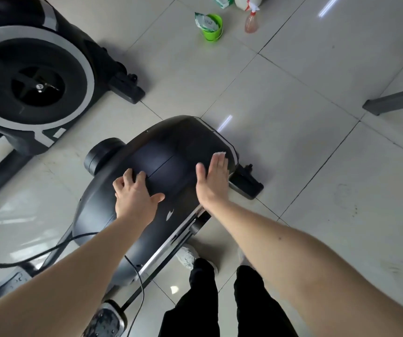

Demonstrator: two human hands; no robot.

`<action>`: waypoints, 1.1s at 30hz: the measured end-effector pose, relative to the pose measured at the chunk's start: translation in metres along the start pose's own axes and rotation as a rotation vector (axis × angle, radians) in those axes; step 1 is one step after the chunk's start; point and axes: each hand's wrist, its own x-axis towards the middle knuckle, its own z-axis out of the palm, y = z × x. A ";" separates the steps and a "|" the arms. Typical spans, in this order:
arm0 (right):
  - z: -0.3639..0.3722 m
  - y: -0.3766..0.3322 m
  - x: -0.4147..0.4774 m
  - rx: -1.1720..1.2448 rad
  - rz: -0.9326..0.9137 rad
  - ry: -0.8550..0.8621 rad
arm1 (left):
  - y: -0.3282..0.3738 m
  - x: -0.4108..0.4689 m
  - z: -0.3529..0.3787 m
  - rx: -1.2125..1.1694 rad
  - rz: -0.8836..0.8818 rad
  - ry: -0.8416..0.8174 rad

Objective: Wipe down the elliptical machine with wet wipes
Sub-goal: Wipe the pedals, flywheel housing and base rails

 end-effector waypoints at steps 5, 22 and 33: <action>-0.021 0.021 0.070 -0.068 0.061 -0.038 | 0.004 0.000 -0.001 0.015 -0.046 -0.003; 0.045 -0.003 -0.086 -0.168 -0.479 0.061 | 0.009 0.002 -0.001 -0.024 -0.062 -0.005; 0.147 -0.002 -0.201 -0.305 -0.440 0.203 | -0.019 0.000 -0.011 0.022 0.124 -0.053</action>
